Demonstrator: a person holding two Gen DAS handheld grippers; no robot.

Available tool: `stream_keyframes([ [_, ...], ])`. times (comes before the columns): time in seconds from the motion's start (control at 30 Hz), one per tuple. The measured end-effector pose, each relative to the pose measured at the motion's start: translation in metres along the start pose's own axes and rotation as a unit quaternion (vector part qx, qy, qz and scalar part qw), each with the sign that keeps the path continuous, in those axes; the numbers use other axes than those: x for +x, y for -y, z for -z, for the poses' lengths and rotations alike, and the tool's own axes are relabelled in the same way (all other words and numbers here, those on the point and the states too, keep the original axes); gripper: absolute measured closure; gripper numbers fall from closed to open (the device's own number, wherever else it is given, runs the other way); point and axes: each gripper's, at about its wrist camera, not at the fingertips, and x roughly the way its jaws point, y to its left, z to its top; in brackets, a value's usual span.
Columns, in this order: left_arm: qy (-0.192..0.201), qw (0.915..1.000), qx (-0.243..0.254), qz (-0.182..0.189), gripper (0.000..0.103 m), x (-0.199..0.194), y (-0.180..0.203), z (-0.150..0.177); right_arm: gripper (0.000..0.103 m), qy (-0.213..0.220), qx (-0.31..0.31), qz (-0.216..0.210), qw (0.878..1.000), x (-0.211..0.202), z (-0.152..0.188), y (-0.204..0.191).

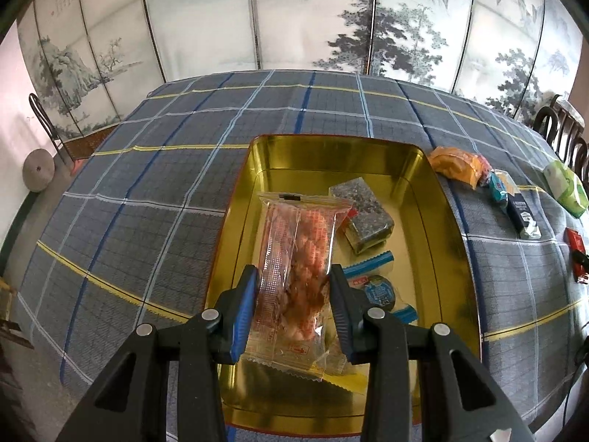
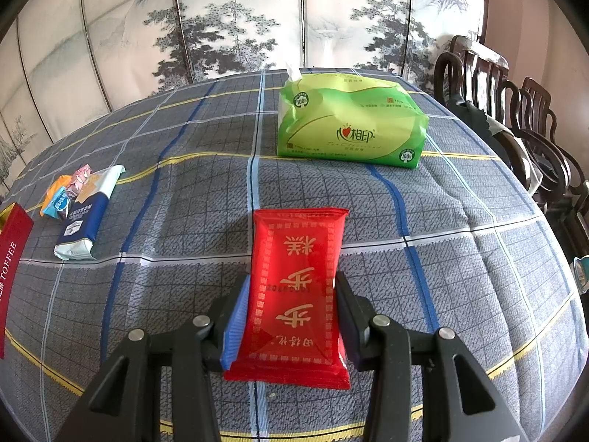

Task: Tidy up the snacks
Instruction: 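Carry the dough-stick bag into the gold tray and open the left gripper while the right holds the red packet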

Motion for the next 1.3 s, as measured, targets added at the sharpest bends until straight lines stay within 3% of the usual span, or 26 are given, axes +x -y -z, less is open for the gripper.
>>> stream_keyframes([
  [0.9, 0.01, 0.9997, 0.014, -0.02, 0.067, 0.005, 0.006, 0.0, 0.059, 0.0, 0.0, 0.001, 1.0, 0.0, -0.001, -0.001],
  [1.0, 0.008, 0.9997, 0.011, -0.022, 0.062, 0.004, 0.005, -0.001, 0.059, 0.0, 0.0, 0.001, 1.0, 0.0, -0.001, -0.001],
  [1.13, 0.017, 0.9994, 0.005, -0.031, 0.047, 0.0, 0.001, -0.001, 0.059, 0.0, 0.001, 0.001, 1.0, 0.0, -0.001, -0.001],
  [1.3, 0.032, 0.9988, 0.013, -0.036, 0.045, -0.006, 0.002, -0.002, 0.059, 0.001, 0.006, -0.001, 1.0, -0.001, 0.0, 0.002],
])
